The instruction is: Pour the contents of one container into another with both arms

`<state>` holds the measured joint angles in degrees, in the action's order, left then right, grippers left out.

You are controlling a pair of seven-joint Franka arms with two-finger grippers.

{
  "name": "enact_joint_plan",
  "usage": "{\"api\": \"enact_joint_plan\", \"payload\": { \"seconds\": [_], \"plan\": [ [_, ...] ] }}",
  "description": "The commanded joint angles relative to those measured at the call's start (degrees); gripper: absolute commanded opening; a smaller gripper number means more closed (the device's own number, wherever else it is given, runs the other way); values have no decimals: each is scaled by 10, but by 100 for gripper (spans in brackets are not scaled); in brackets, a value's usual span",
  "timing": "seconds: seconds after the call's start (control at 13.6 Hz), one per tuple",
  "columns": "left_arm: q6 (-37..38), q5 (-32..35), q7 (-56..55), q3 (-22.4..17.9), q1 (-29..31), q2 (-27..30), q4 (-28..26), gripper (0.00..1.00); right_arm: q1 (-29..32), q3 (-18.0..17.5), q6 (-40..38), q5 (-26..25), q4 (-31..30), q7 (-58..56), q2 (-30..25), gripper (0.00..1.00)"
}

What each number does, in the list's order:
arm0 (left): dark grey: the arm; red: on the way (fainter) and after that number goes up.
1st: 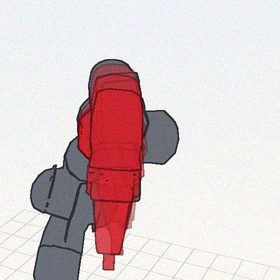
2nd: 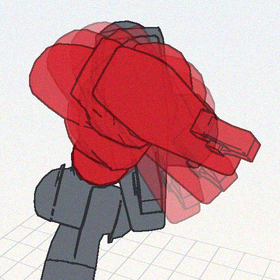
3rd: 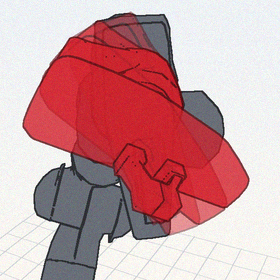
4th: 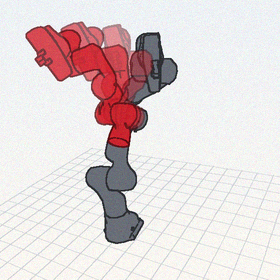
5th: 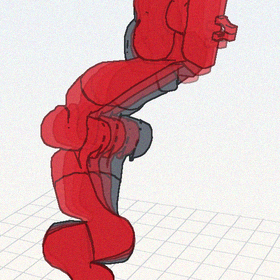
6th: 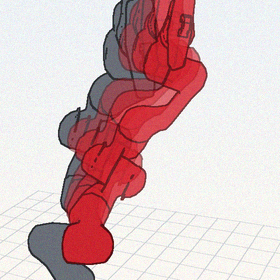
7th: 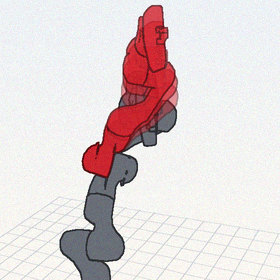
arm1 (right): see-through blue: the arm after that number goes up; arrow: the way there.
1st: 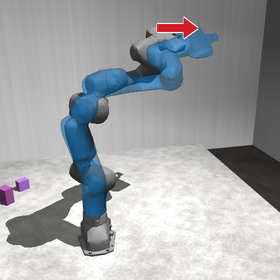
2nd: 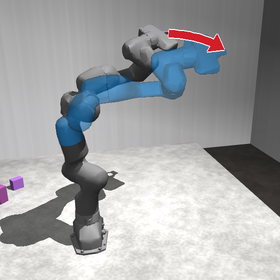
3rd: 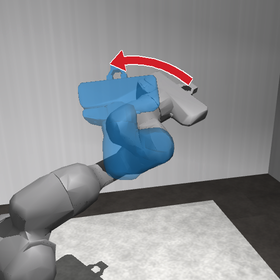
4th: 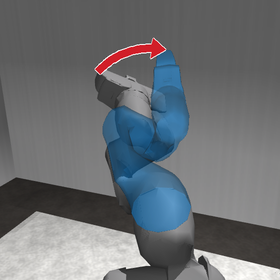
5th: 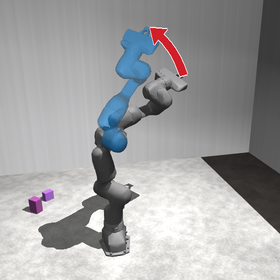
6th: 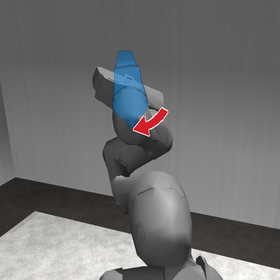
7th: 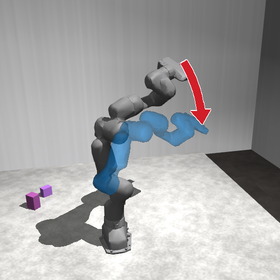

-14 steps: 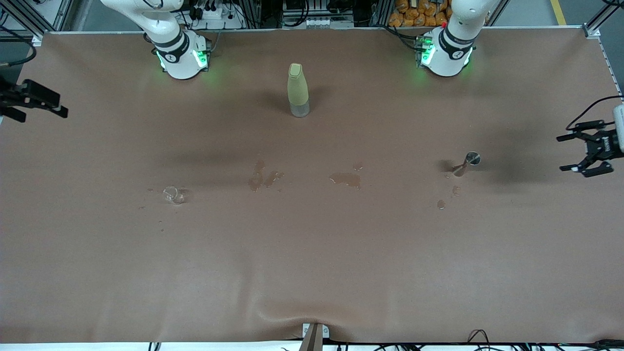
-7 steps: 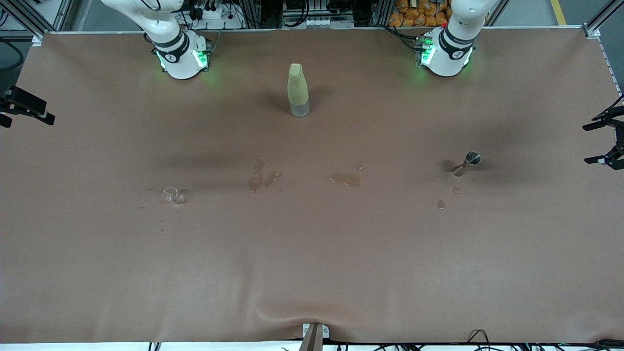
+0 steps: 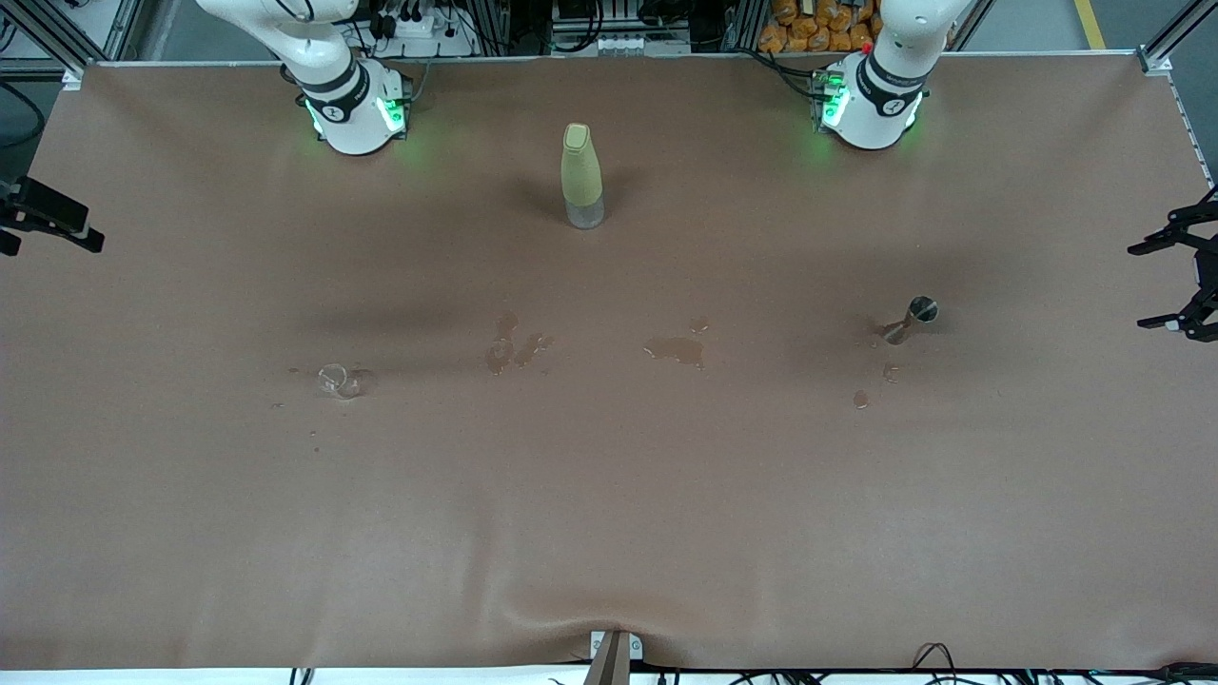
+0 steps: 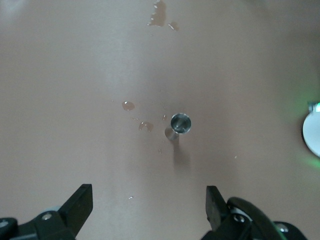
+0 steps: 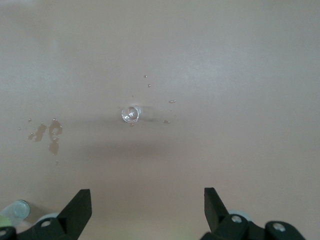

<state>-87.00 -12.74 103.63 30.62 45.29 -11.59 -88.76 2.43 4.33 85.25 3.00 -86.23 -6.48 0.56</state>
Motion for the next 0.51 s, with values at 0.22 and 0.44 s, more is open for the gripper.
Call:
{"api": "enact_joint_plan", "payload": {
  "seconds": [0.22,0.44],
  "plan": [
    [11,13,-295,11,4,36,-1,100,9,-26,1,-12,0,29,0,100],
    [7,73,-455,51,4,39,1,100,-2,-6,3,-12,1,6,1,100]
  ]
}}
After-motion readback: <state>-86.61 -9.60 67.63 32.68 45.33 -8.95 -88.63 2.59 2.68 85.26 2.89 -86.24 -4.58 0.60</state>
